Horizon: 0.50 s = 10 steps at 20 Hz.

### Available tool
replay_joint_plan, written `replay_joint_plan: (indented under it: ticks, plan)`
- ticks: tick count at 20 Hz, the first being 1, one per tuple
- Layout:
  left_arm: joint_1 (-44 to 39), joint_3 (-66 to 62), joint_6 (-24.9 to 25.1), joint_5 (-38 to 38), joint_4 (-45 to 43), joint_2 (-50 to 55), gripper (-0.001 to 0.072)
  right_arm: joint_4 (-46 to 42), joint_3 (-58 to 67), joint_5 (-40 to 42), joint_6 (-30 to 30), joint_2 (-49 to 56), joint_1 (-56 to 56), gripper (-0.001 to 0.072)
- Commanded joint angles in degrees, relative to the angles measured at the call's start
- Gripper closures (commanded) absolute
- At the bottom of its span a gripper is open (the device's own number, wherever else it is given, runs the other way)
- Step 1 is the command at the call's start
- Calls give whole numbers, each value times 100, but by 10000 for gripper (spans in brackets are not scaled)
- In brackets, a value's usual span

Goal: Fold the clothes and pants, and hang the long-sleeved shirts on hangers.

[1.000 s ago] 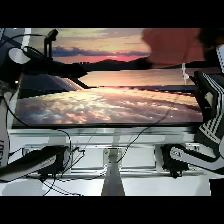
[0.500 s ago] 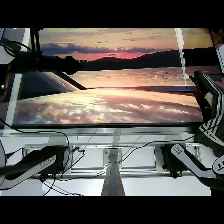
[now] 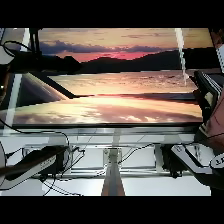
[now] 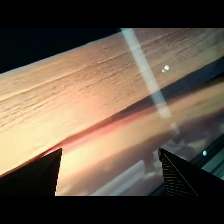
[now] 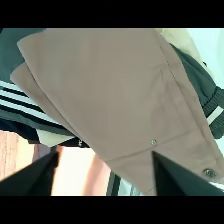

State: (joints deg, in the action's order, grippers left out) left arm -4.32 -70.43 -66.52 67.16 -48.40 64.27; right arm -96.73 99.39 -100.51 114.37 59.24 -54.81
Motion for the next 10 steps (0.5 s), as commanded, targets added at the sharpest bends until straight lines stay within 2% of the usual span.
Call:
replay_joint_plan:
  ticks: [1, 2, 6, 10]
  plan:
    - [2, -7, 0, -2, 0, -4, 17, 490, 4, 170, -291, -2, -37, 483]
    - [2, -7, -2, -2, -2, -4, 17, 761, 4, 326, -404, 0, -11, 683]
    - [2, -7, 0, -2, 0, -4, 17, 1611, 4, 1010, -1003, 7, 647, 693]
    - [2, -7, 0, -2, -2, -4, 17, 1637, 4, 2070, -2079, 2, 2555, 693]
